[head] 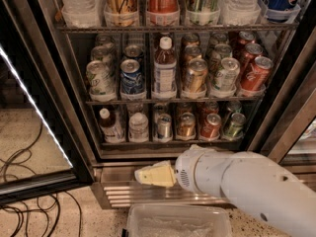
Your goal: Pick orange can from middle shelf of fridge
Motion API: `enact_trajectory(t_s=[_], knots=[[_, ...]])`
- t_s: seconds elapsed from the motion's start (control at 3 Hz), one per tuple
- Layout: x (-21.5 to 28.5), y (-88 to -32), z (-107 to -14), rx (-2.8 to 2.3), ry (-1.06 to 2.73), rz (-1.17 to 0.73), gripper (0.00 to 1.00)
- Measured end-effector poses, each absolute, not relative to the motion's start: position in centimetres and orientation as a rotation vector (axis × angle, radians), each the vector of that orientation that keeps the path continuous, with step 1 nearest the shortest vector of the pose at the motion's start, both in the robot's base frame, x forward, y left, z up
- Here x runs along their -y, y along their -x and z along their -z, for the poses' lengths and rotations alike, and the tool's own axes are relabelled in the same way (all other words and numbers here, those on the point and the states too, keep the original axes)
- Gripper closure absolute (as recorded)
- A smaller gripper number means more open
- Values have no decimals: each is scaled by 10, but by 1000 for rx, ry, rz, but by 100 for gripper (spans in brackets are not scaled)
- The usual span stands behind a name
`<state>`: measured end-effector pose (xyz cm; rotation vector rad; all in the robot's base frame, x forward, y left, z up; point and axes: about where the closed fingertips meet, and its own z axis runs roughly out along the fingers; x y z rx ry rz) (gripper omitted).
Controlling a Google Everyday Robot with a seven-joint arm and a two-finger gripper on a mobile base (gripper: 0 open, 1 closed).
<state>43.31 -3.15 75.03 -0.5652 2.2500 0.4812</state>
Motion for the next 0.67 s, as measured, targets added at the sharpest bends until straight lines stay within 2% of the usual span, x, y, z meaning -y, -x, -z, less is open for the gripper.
enact_trajectory(t_s=[0.67], knots=[[36,-455,-751,-2180,474,-431,0]])
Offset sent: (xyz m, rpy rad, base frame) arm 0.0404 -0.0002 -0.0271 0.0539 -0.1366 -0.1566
